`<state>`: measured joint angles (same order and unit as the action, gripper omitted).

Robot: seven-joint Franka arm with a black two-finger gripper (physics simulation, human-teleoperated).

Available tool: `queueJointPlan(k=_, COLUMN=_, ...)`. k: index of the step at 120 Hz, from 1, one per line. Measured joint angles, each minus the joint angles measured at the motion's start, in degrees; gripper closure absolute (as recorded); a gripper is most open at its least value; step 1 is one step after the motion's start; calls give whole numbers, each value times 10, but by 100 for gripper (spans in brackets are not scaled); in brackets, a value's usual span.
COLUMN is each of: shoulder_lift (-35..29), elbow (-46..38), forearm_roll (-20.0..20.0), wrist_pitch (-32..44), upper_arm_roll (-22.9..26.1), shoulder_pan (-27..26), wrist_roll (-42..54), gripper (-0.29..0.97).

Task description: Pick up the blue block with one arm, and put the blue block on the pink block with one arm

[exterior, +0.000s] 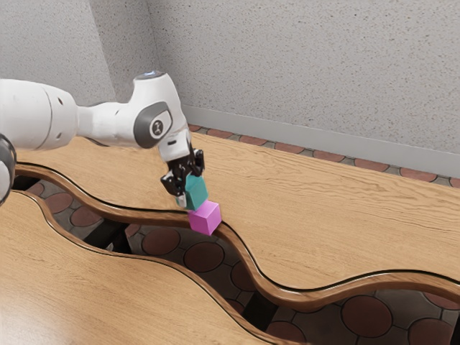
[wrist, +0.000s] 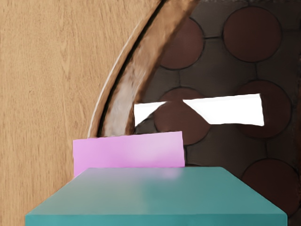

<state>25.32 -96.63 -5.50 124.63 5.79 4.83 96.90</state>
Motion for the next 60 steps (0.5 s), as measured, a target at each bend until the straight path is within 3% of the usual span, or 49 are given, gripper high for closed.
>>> queueJointPlan(k=34, shoulder_lift=39, elbow=35, forearm_roll=-24, wrist_pitch=-32, upper_arm_roll=0, shoulder_pan=-4, wrist_roll=-10, gripper=36)
queueJointPlan(k=60, shoulder_lift=48, elbow=40, forearm_roll=-23, wrist_pitch=-45, upper_arm_roll=-1, shoulder_pan=-3, wrist_roll=-12, gripper=17)
